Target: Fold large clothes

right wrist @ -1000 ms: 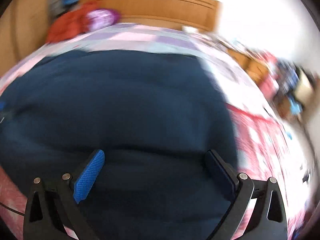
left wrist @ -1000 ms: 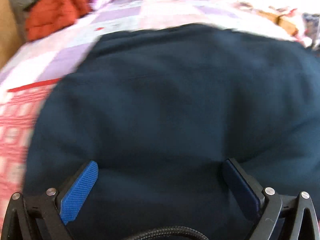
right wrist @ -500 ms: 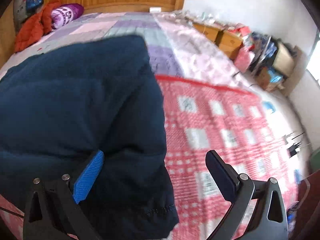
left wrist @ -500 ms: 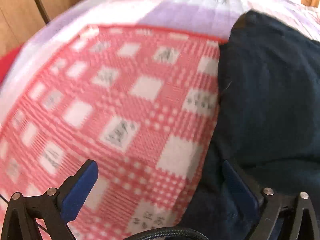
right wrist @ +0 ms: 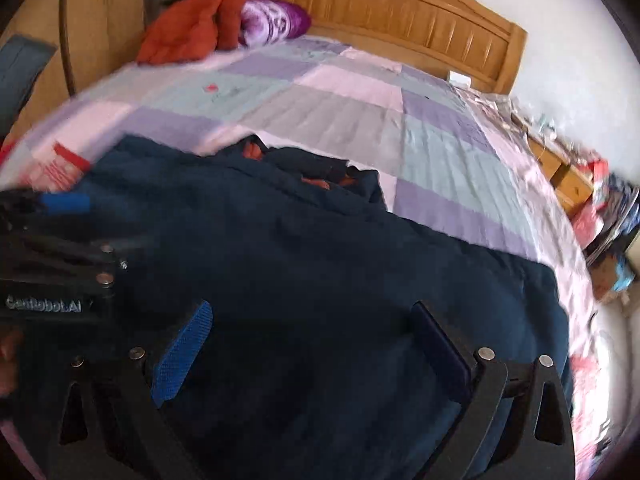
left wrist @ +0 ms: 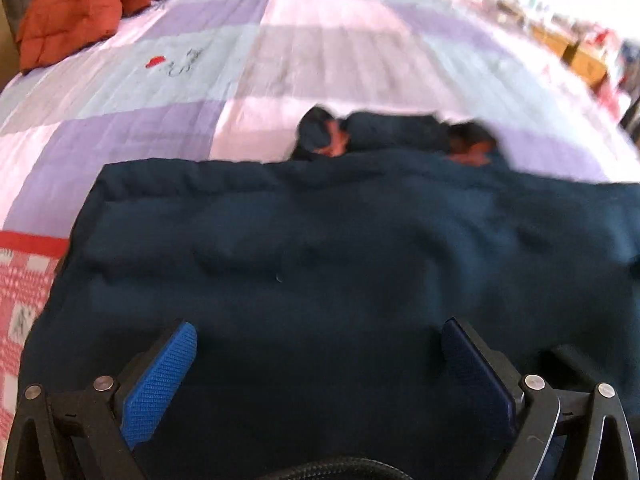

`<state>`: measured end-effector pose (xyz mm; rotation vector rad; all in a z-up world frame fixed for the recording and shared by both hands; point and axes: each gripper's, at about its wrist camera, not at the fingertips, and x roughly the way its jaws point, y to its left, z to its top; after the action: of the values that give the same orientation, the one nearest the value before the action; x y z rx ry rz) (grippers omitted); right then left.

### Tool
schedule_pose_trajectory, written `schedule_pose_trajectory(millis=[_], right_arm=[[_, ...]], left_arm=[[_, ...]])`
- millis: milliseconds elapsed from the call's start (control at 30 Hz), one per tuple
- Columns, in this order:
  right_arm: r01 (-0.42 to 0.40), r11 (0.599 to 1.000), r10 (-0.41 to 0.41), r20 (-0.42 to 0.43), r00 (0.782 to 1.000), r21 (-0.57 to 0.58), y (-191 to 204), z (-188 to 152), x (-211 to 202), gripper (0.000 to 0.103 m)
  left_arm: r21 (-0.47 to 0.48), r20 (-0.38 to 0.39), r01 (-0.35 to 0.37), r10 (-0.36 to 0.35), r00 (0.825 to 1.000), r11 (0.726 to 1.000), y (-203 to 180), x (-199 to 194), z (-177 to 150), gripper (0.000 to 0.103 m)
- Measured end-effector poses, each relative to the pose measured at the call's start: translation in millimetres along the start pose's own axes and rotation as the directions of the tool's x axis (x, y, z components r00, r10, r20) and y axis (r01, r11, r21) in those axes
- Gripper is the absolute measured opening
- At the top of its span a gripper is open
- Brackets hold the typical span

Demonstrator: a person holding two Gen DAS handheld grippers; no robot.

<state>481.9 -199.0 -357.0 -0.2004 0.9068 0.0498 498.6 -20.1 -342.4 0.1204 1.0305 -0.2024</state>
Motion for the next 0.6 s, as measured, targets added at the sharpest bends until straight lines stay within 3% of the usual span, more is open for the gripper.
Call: schedule_pose_trajectory(millis=[33,100,167,233,300,367,433,533,600], right_arm=[[-0.009,1.0,0.009,-0.015,1.0,0.007,-15,0,9,0.102],[0.051,0.996,-0.048,-0.032,0.998,0.07,-46,0,21,0.102],[0.108,0.975,-0.097,-0.066,0.993,0.193,-98,-8,31,0.102],[0.151,0.939,-0.126,-0.102,0.987,0.309,-155,-26,36,0.102],[0.179,0.922,-0.142,-0.131,0.981,0.343,-184,-41,38,0.102],[0.188,0.907,-0.139,-0.153,0.978,0.378,-202,-52,39,0.102],[0.157,0.895,-0.104,-0.147,0.984,0.418,-210,-61,38,0.102],[0.17,0.901,-0.119,-0.149,0.982,0.399,-208,-61,37,0.102],[0.153,0.896,-0.098,-0.149,0.984,0.418,-210,-64,33,0.102]], left_arm=[[-0.002,-0.01,-0.016,0.016,1.0,1.0,9,7,2,0.103],[-0.039,-0.035,-0.067,0.065,0.997,0.997,35,21,11,0.103],[-0.136,-0.07,-0.118,0.109,0.992,0.984,80,28,14,0.103],[-0.259,-0.118,-0.173,0.147,0.982,0.95,134,35,9,0.103],[-0.34,-0.171,-0.215,0.165,0.971,0.915,175,41,-2,0.103],[-0.419,-0.184,-0.211,0.146,0.972,0.883,201,41,-15,0.103],[-0.418,-0.174,-0.205,0.144,0.974,0.885,203,39,-22,0.103],[-0.304,-0.154,-0.267,0.229,0.961,0.915,185,35,-22,0.103],[-0.289,-0.157,-0.266,0.229,0.961,0.92,183,31,-22,0.103]])
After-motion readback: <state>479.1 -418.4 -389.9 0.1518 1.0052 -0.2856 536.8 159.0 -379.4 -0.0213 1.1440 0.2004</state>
